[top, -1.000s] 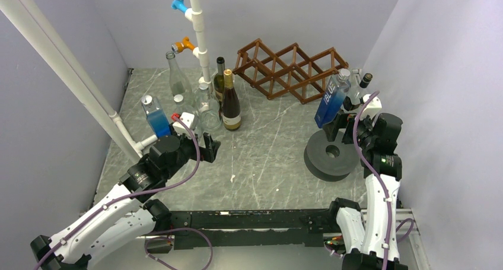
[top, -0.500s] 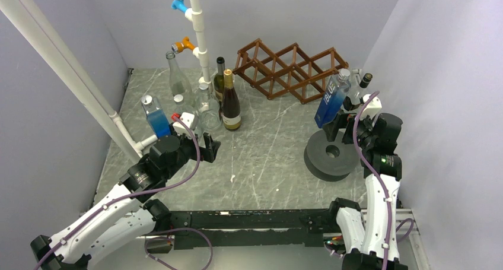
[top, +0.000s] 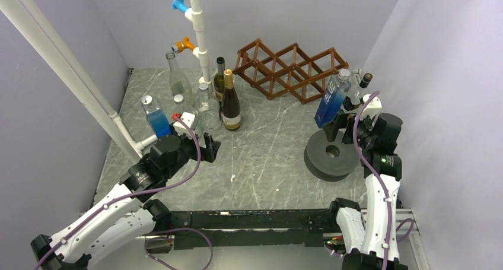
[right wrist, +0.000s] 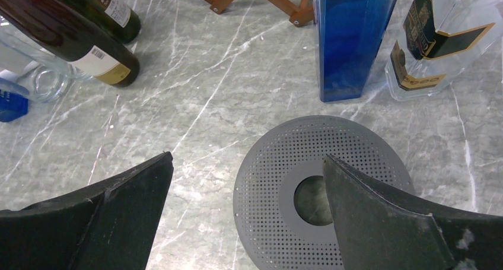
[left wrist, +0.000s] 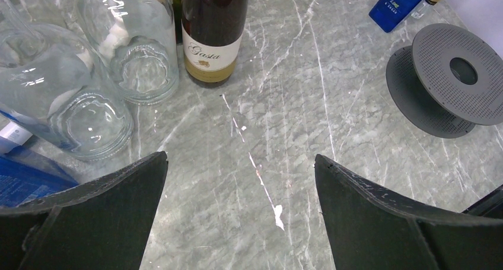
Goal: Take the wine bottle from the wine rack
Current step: Reset both arms
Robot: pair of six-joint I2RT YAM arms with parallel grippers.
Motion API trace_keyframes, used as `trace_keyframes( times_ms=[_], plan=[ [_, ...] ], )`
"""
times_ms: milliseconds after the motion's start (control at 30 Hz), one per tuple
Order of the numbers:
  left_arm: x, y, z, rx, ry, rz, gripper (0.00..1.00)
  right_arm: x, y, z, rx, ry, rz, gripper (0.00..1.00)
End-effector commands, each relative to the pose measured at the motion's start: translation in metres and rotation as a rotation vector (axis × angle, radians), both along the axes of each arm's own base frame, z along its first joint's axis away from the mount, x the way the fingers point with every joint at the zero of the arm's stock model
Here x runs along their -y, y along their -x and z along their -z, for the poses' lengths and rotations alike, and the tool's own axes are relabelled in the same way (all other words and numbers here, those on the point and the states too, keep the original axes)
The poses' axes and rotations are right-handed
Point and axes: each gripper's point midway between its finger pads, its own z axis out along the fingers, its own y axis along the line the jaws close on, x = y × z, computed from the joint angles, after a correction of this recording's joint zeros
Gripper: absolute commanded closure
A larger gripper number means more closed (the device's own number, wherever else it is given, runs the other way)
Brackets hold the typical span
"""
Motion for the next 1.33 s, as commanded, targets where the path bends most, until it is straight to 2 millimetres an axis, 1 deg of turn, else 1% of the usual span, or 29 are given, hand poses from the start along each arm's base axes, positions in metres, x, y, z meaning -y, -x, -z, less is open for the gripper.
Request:
trace_keyframes(
  times_ms=[0,1200,1300],
  plan=[
    [-0.0003,-0.0059,-0.0120,0.042,0.027,-0.019,0.00,0.0003,-0.0041,-0.0082,0.036,-0.007,0.001,0.00],
    [-0.0015,-0.0053,-0.0105,0.045,0.028,-0.023,0.01,0.0017,-0.0045,-0.0075,0.034,-0.001,0.005,0.00],
    [-0.0027,-0.0049,-0.0106,0.047,0.029,-0.026,0.01,0.0049,-0.0057,-0.0082,0.036,0.006,0.024,0.00]
  ],
)
